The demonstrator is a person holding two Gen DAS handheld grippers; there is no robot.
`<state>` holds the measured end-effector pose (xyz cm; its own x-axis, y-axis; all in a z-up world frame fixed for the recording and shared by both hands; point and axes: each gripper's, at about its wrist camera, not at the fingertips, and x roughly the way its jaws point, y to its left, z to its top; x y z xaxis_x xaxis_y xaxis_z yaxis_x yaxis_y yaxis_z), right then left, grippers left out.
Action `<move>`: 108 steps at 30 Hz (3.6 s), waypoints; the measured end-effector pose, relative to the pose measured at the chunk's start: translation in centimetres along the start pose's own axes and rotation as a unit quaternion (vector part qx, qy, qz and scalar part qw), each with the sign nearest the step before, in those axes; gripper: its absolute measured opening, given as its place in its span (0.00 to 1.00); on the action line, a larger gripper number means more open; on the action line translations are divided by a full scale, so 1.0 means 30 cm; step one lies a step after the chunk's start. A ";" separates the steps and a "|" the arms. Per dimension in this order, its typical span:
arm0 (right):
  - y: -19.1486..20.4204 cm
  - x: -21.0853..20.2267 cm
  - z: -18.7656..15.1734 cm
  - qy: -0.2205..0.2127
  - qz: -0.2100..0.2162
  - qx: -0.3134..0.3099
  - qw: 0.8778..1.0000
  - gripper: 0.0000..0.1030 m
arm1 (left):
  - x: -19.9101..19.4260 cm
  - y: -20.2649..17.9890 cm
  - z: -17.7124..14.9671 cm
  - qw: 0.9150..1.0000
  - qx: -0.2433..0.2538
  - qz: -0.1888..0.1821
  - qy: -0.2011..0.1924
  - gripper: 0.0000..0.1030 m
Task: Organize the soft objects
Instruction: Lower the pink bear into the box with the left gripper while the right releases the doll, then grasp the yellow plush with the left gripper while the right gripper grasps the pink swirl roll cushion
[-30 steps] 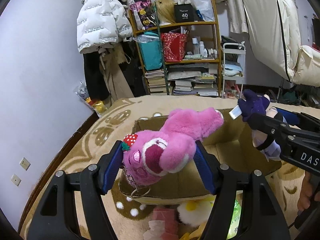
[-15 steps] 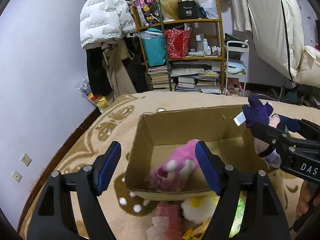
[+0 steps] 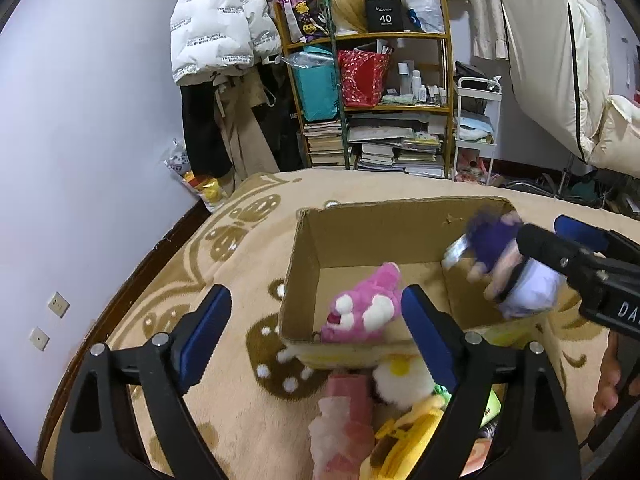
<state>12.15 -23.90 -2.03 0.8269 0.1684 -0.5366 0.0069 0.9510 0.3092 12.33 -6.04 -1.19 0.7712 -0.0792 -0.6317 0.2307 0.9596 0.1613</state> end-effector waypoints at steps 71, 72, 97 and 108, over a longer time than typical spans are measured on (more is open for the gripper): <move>0.097 -0.114 -0.349 0.213 -0.019 0.013 0.977 1.00 | -0.095 -0.022 -0.252 0.984 -0.016 -0.087 0.157 0.94; 0.095 -0.108 -0.350 0.216 -0.020 0.014 0.976 1.00 | -0.086 -0.026 -0.255 0.983 -0.016 -0.087 0.161 0.94; 0.105 0.007 -0.420 0.288 0.009 0.016 0.957 0.69 | 0.085 -0.082 -0.295 0.966 -0.012 -0.117 0.229 0.83; 0.143 0.020 -0.428 0.294 0.044 0.009 0.955 0.24 | 0.134 -0.121 -0.319 0.960 -0.003 -0.131 0.246 0.43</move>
<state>5.46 -16.39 -11.10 0.3657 0.3688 -0.8545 -0.0329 0.9227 0.3842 8.92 -7.24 -11.57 0.3122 -0.1824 -0.9323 0.3745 0.9256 -0.0557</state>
